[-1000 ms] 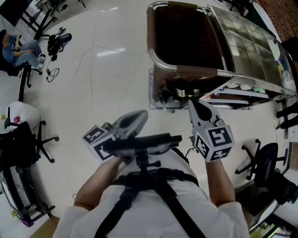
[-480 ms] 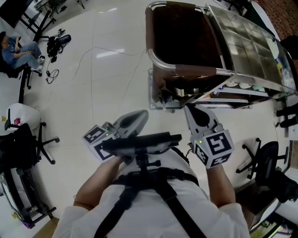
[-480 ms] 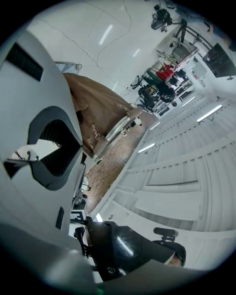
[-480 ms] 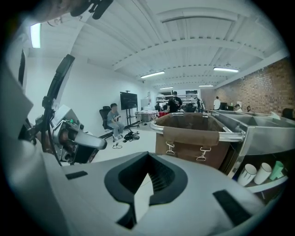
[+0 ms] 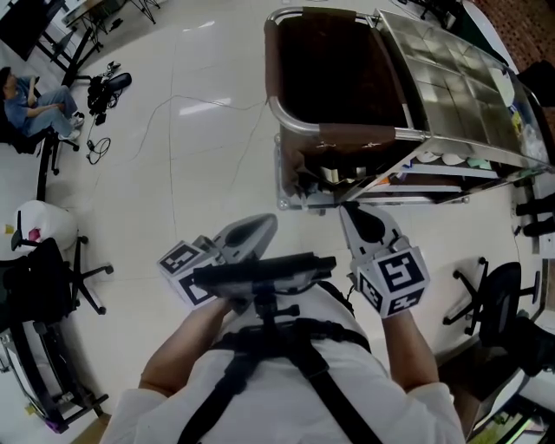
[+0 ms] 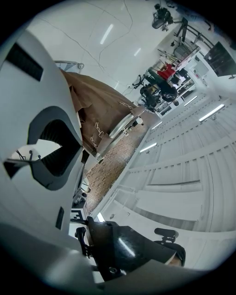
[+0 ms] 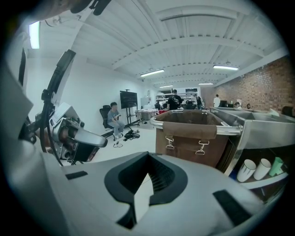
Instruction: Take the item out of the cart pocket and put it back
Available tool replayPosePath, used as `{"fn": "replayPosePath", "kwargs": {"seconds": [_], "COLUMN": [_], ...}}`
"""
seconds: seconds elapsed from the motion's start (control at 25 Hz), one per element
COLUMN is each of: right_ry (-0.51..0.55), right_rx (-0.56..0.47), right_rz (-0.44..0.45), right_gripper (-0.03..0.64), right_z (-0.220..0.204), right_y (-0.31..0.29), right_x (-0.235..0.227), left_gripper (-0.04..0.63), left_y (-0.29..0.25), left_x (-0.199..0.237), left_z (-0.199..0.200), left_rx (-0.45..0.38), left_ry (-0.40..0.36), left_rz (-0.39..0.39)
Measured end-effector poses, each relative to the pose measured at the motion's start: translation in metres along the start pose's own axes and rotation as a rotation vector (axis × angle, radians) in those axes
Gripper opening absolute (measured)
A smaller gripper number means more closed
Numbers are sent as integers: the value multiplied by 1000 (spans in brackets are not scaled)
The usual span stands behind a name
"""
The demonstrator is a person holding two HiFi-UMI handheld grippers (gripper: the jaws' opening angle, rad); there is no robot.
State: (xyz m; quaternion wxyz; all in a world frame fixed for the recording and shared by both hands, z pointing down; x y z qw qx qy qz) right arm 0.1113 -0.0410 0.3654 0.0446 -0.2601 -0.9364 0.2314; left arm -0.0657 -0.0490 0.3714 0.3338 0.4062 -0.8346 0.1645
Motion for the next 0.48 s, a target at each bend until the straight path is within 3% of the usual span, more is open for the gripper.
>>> {"fn": "replayPosePath", "kwargs": {"seconds": [0.2, 0.48], "right_ry": [-27, -30], "right_rx": [69, 6], "right_rz": [24, 8], "right_gripper": [-3, -3], "right_z": [-24, -20], "right_y": [16, 26], "right_x": [-2, -23], "left_gripper": [-6, -6], "left_y": [1, -20], "left_x": [-7, -19], "left_z": [-33, -30], "left_rx": [37, 49], "left_ry": [57, 29], "left_rz": [18, 11]}}
Point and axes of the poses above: the fingertips, and each gripper's own axes: y backward along the fingers, x to its left, z out of its top, the point moved 4 cm from there along y, backward along the fingers, and after that the axes turned 2 degrees about -z, right-handed, at the moved point
